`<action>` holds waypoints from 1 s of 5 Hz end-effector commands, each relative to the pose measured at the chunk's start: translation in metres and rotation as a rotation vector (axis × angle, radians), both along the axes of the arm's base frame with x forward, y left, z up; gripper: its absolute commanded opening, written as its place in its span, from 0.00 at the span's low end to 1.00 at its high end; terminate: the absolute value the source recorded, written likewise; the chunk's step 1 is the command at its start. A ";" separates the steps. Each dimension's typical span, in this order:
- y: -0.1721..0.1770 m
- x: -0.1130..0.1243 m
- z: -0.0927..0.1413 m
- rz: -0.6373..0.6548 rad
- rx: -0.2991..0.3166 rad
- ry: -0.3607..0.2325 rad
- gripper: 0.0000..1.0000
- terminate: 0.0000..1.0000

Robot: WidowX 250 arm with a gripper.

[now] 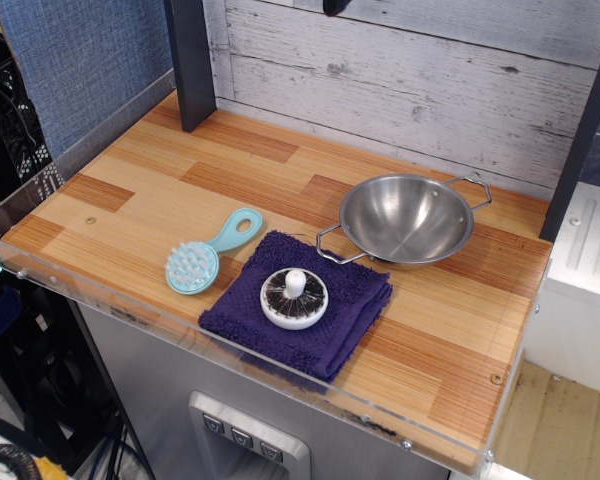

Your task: Move the silver bowl to the top right corner of the burner.

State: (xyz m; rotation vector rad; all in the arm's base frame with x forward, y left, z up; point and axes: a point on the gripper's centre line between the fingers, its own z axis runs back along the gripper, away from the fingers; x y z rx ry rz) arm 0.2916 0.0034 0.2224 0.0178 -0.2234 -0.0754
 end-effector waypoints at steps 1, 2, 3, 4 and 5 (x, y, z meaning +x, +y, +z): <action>0.000 -0.011 0.006 -0.016 0.022 -0.004 1.00 0.00; 0.000 -0.011 0.006 -0.016 0.022 -0.004 1.00 0.00; 0.000 -0.011 0.006 -0.016 0.022 -0.004 1.00 0.00; 0.000 -0.011 0.006 -0.016 0.022 -0.004 1.00 0.00; 0.000 -0.011 0.006 -0.016 0.022 -0.004 1.00 1.00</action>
